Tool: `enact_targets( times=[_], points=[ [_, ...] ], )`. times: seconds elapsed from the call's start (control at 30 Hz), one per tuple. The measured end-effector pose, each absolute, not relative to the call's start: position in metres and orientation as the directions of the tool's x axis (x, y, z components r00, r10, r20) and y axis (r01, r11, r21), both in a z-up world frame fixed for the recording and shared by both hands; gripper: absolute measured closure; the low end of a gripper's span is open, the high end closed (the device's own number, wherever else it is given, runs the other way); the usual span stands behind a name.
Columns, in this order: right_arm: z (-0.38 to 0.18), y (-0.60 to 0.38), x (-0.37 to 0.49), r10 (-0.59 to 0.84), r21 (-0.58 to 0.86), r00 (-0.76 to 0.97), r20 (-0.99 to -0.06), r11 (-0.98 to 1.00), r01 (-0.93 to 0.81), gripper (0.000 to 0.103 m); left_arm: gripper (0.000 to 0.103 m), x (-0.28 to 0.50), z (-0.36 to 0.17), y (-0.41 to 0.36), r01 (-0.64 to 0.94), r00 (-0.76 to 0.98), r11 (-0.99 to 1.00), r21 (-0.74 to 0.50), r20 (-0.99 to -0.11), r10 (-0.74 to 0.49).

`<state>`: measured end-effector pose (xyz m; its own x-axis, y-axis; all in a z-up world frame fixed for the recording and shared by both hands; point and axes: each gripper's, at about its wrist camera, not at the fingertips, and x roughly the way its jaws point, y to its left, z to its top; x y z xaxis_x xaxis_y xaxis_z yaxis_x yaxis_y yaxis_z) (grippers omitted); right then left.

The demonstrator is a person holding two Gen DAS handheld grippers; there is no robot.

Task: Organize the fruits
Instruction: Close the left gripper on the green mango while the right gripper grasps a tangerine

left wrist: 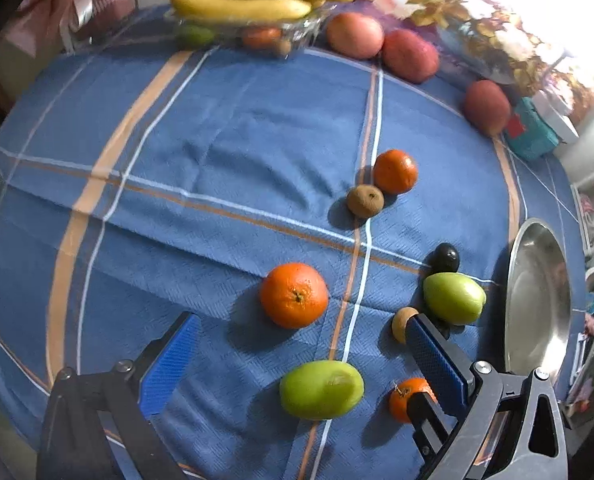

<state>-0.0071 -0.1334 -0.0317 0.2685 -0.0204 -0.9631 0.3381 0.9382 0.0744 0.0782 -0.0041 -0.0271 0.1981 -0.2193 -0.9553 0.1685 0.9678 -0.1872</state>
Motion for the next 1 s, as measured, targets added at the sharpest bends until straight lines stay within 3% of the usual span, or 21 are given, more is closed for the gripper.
enact_targets(
  times=[0.07, 0.2, 0.3, 0.6, 0.83, 1.0],
  points=[
    [-0.035, -0.131, -0.001, -0.021, 0.070, 0.261, -0.965, 0.939, 0.336, 0.002, 0.000, 0.077, -0.029, -0.004, 0.173, 0.181, 0.965, -0.199, -0.956, -0.230],
    [-0.044, -0.127, 0.004, -0.022, 0.058, 0.236, -0.971, 0.943, 0.329, 0.022, 0.002, 0.073, -0.036, -0.001, 0.142, 0.148, 0.964, -0.225, -0.958, -0.245],
    [-0.051, -0.125, 0.005, 0.010, 0.084, 0.223, -0.975, 0.941, 0.327, 0.027, 0.012, 0.065, -0.042, 0.000, 0.148, 0.113, 0.959, -0.242, -0.959, -0.260],
    [-0.059, -0.113, 0.003, 0.049, 0.112, 0.207, -0.977, 0.945, 0.306, 0.040, 0.025, 0.049, -0.061, -0.004, 0.127, 0.045, 0.950, -0.286, -0.955, -0.293],
    [-0.068, -0.108, -0.003, 0.092, 0.156, 0.210, -0.973, 0.937, 0.313, 0.059, 0.044, 0.028, -0.071, 0.009, 0.112, 0.047, 0.950, -0.291, -0.954, -0.297],
    [-0.060, -0.103, -0.018, 0.112, 0.175, 0.216, -0.970, 0.937, 0.302, 0.067, 0.047, 0.024, -0.067, 0.017, 0.103, 0.044, 0.949, -0.299, -0.952, -0.304]
  ],
)
